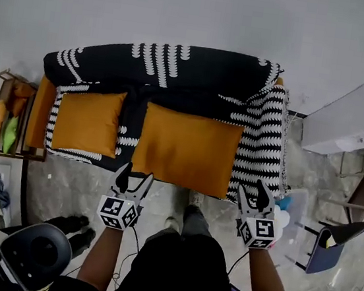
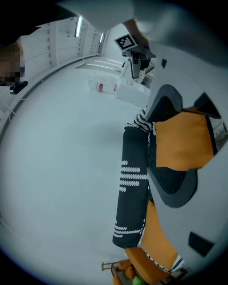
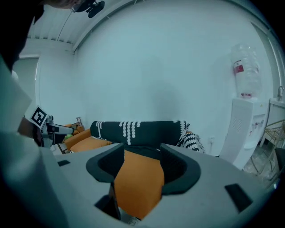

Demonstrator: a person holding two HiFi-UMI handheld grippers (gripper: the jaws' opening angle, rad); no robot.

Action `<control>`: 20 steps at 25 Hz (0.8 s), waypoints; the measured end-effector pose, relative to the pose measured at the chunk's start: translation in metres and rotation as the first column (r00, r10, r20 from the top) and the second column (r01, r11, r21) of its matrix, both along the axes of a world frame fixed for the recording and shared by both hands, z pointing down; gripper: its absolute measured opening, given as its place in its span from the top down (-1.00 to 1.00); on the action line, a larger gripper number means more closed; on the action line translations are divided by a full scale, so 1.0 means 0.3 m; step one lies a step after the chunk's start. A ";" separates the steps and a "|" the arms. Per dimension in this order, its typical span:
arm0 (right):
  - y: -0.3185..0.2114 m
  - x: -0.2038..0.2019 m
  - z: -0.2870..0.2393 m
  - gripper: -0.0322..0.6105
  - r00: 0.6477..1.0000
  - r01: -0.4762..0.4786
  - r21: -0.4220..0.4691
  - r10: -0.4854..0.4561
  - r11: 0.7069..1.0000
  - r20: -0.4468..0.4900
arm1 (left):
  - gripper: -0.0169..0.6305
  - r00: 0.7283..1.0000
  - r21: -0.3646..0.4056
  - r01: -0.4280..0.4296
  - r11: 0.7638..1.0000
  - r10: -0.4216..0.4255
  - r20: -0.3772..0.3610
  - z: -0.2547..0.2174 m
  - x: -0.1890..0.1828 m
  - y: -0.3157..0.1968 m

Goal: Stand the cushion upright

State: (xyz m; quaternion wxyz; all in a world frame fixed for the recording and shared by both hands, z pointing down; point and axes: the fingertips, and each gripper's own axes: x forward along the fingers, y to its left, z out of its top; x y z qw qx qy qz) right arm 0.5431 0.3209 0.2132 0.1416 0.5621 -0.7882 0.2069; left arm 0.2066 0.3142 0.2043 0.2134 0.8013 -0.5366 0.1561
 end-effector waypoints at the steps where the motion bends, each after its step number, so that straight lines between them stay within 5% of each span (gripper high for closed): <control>1: -0.028 -0.001 0.021 0.07 1.000 0.011 -0.008 -0.011 1.000 -0.001 | -0.08 1.000 -0.005 0.001 1.000 0.000 0.007 0.014 0.008 -0.026; 13: -0.204 -0.065 0.326 0.04 0.992 0.125 -0.161 -0.128 0.979 -0.011 | -0.09 0.997 -0.173 -0.013 0.985 0.027 0.078 0.310 0.021 -0.168; 20: -0.243 -0.106 0.572 -0.10 0.997 0.079 -0.280 -0.081 0.957 0.005 | -0.17 0.999 -0.317 0.010 0.948 0.007 0.054 0.575 -0.050 -0.248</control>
